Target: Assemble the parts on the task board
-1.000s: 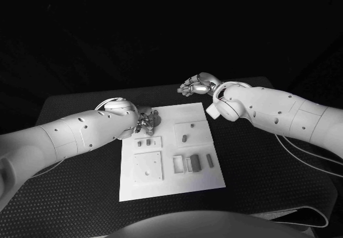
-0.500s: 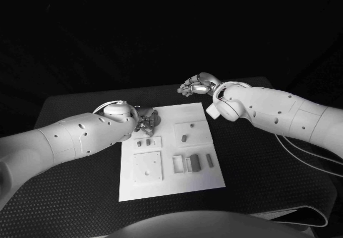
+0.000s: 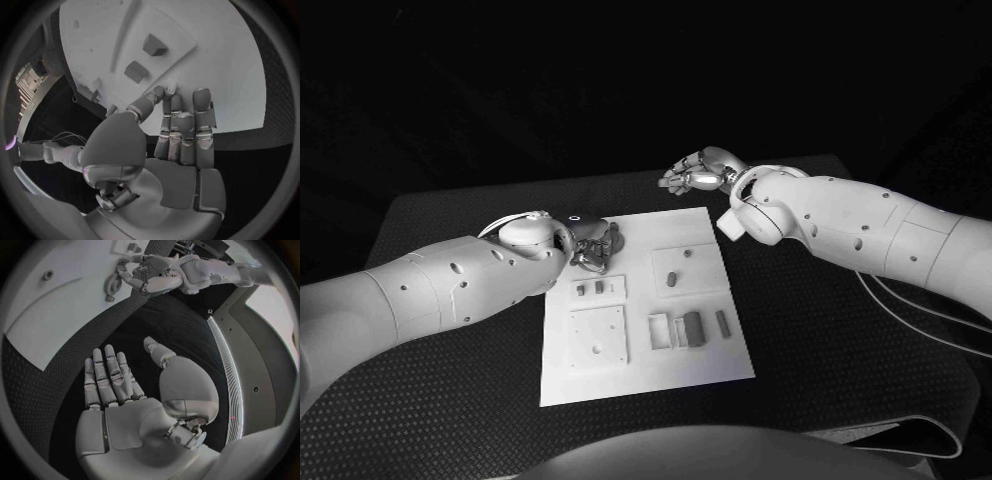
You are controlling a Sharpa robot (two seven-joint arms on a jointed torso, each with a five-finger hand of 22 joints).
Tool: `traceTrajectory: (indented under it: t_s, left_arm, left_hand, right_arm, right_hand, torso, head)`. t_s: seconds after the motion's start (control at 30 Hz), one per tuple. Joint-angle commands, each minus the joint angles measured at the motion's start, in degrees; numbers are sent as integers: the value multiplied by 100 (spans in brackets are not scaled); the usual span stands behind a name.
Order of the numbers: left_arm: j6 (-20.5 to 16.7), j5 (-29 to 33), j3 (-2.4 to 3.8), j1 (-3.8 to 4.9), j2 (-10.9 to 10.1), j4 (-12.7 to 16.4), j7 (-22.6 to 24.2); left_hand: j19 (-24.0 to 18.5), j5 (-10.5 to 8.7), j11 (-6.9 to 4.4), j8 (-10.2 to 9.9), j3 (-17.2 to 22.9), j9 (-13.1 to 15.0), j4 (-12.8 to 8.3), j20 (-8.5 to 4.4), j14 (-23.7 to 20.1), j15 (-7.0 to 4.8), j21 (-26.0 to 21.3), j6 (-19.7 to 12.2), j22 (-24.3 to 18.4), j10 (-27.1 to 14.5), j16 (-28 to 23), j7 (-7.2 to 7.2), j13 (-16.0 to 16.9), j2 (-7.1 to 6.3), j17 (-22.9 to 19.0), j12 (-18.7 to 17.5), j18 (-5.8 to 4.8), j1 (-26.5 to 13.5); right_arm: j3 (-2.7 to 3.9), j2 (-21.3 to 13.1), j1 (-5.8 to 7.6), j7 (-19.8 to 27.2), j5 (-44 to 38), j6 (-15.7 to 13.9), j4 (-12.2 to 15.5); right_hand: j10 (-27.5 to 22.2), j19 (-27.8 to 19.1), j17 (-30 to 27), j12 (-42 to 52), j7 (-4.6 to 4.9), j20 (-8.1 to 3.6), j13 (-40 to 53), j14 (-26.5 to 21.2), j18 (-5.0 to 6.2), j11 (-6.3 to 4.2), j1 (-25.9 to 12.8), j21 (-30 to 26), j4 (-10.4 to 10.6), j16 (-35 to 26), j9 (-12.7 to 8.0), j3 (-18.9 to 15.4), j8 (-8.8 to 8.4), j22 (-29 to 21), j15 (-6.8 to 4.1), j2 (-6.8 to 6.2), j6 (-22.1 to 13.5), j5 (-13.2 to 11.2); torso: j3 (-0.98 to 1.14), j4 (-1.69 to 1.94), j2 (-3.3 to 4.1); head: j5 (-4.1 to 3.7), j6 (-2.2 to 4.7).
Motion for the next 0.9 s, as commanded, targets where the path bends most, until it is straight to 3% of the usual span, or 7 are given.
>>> traceTrajectory:
  t_s: [0.03, 0.27, 0.47, 0.9]
  left_arm:
    - [-923, 437, 4, 0, -59, -75, 336]
    - [-1495, 924, 8, -17, -155, -62, 633]
    - [-1437, 1436, 12, -27, -208, -35, 703]
    - [-1450, 1948, 23, -38, -315, -22, 920]
  left_hand:
    - [46, 111, -4, 27, 42, 33, -9, -9, 41, 3, -26, 47, 42, 54, -27, -1, 6, 73, -9, -34, 441, 57]
    - [148, 180, -35, 33, 46, 39, -12, -47, 130, -30, 3, 96, 68, 141, 6, -16, 43, 107, 12, -95, 445, 56]
    - [162, 183, -29, 16, 39, 34, -7, -50, 142, -25, 0, 82, 72, 133, 4, -8, 48, 106, 16, -136, 440, 36]
    - [164, 182, -25, 5, 36, 31, -5, -51, 144, -21, -7, 75, 73, 137, -4, -3, 54, 119, 16, -164, 437, 20]
  right_arm:
    - [1, -4, -5, 37, -3, 68, 4]
    - [1, -12, -18, 37, -3, 69, 0]
    - [1, -16, -22, 37, -3, 66, 1]
    - [1, -25, -24, 38, -3, 60, 8]
  right_hand:
    - [29, 45, -1, -20, 352, -12, -8, 41, 24, -7, -51, -39, 26, -34, -8, 8, 37, 9, 8, 2, -40, -10]
    - [29, 46, -1, -21, 352, -12, -8, 42, 24, -7, -52, -41, 27, -34, -9, 7, 38, 10, 8, 2, -41, -10]
    - [29, 47, -1, -21, 352, -12, -8, 42, 25, -7, -51, -43, 27, -34, -10, 7, 39, 12, 8, 2, -41, -10]
    - [29, 48, -1, -21, 352, -12, -8, 41, 26, -7, -50, -47, 27, -35, -12, 7, 40, 15, 8, 1, -42, -10]
  torso:
    - [2, 5, 1]
    - [1, -2, 2]
    - [3, 3, 0]
    - [6, -1, 0]
  head:
    - [-5, 7]
    - [-19, 26]
    - [-15, 34]
    - [-16, 43]
